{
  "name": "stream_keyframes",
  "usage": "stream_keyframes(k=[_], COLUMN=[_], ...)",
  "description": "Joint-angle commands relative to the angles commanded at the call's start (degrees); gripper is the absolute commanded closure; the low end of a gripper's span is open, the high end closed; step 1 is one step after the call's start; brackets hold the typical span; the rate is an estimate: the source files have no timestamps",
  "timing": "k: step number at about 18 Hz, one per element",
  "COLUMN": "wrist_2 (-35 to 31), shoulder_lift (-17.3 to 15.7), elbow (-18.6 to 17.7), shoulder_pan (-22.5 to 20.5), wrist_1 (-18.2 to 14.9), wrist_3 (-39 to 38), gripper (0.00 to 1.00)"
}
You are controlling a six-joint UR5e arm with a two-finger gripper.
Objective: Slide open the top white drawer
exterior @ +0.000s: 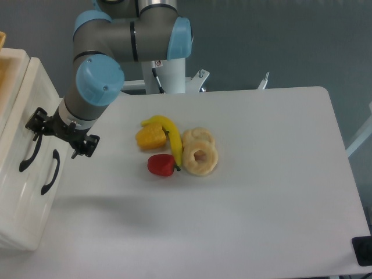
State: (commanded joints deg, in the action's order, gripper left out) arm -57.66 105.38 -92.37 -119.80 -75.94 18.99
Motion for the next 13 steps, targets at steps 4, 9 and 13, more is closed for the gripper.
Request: stream_keyframes(k=[4,9,13], wrist_2=[0.0,-0.09,-0.18], shoulder_lift=[0.53,1.32,1.76], elbow=[0.09,0.26,0.26], shoulder_pan=[0.09,0.7,0.71], wrist_1=[0.52,0.88,0.88], wrist_3=[-0.44,-0.79,-0.88], gripper=[0.0,0.0,0.0])
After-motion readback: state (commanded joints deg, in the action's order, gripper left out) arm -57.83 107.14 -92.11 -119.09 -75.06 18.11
